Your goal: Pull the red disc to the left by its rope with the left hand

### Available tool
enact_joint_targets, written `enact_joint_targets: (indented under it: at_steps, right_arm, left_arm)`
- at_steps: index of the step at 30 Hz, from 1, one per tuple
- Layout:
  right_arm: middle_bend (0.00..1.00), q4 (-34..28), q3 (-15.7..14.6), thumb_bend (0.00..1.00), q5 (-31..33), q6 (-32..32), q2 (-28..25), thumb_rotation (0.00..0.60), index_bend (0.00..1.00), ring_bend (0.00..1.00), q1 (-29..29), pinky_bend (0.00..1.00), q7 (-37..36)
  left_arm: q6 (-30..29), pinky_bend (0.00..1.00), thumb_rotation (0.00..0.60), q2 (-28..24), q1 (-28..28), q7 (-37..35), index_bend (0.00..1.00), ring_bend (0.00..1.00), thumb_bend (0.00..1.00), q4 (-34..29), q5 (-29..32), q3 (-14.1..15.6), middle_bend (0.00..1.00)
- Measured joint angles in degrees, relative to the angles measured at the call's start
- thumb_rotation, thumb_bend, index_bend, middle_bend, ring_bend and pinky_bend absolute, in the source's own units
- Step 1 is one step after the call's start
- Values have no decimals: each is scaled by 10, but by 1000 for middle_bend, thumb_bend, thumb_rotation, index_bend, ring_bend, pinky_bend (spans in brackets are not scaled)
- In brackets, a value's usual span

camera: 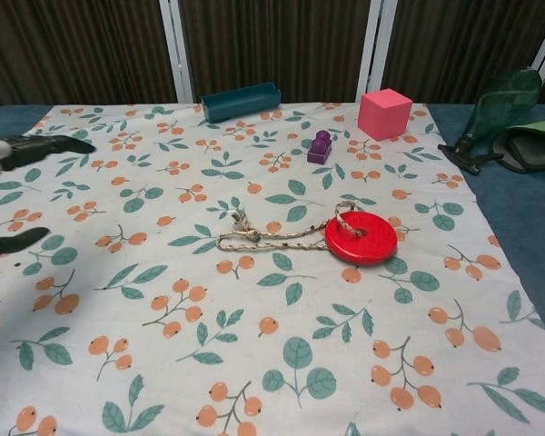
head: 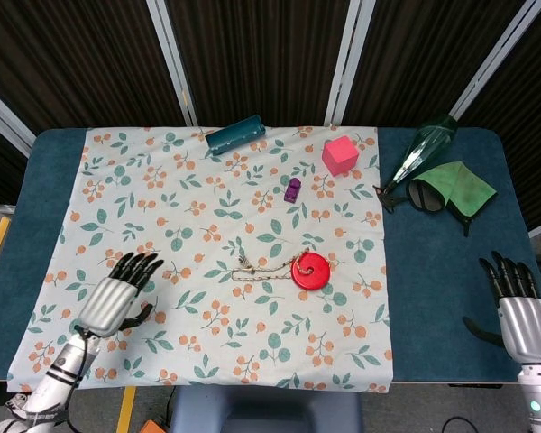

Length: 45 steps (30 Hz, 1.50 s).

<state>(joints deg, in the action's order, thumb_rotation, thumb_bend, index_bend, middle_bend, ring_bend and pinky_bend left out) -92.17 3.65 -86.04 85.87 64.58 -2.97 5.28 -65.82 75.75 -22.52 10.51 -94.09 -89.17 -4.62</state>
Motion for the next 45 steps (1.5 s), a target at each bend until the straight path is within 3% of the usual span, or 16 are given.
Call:
enact_joint_targets:
  at_steps: [12, 17, 25, 37, 45]
  right_arm:
    - [0, -2, 4, 302, 7, 4, -11, 600, 0, 0, 3, 0, -19]
    - [0, 11, 5, 302, 14, 10, -11, 600, 0, 0, 9, 0, -32]
    - [0, 24, 7, 302, 18, 28, -10, 600, 0, 0, 21, 0, -51]
    - [0, 33, 8, 302, 21, 29, -9, 600, 0, 0, 27, 0, -63]
    - [0, 42, 12, 302, 22, 27, -4, 600, 0, 0, 24, 0, -69]
  left_arm:
    - [135, 44, 600, 114, -131, 18, 48, 0, 413, 78, 47, -41, 1]
    - [166, 44, 600, 143, -163, 23, 123, 0, 413, 99, 62, -42, 0]
    - [216, 37, 600, 170, -198, 32, 116, 0, 414, 122, 109, -42, 0]
    - [247, 31, 600, 202, -240, 51, 121, 0, 413, 162, 172, -51, 0]
    - [238, 28, 600, 206, -249, 93, 257, 0, 413, 182, 192, -38, 0]
